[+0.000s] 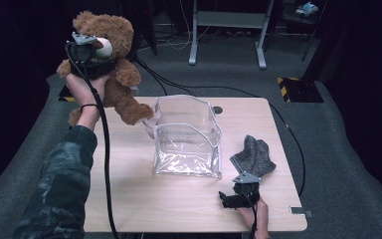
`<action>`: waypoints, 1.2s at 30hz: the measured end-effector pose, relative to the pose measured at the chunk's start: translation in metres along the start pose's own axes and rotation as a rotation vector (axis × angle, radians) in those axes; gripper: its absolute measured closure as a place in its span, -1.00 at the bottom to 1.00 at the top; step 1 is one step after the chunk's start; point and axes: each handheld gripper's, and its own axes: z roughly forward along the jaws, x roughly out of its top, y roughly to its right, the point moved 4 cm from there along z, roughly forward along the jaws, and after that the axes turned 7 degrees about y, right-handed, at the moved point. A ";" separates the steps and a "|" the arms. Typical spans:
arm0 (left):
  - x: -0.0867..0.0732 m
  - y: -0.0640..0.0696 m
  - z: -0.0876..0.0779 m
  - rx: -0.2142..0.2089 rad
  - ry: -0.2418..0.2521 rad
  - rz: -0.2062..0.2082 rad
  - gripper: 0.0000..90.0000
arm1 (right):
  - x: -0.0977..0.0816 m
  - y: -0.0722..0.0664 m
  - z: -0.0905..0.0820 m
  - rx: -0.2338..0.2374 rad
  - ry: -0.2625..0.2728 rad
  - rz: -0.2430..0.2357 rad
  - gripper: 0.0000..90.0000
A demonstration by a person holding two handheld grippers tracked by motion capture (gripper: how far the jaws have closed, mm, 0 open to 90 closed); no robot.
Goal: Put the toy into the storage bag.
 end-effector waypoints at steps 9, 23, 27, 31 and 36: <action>0.007 0.034 0.014 -0.053 0.009 0.010 0.13 | 0.000 0.000 0.000 0.000 0.002 0.001 -0.93; 0.010 0.092 0.033 -0.155 0.031 0.003 0.11 | 0.000 0.000 0.000 0.004 0.000 -0.003 -0.93; 0.008 0.108 0.040 -0.184 0.030 -0.019 0.11 | 0.000 0.000 0.000 0.002 0.001 -0.003 -0.93; 0.008 0.122 0.043 -0.204 0.031 -0.018 0.11 | 0.000 0.000 0.000 0.000 0.005 -0.003 -0.93; 0.008 0.134 0.048 -0.226 0.036 -0.037 0.11 | 0.000 0.000 0.000 0.003 0.002 -0.004 -0.93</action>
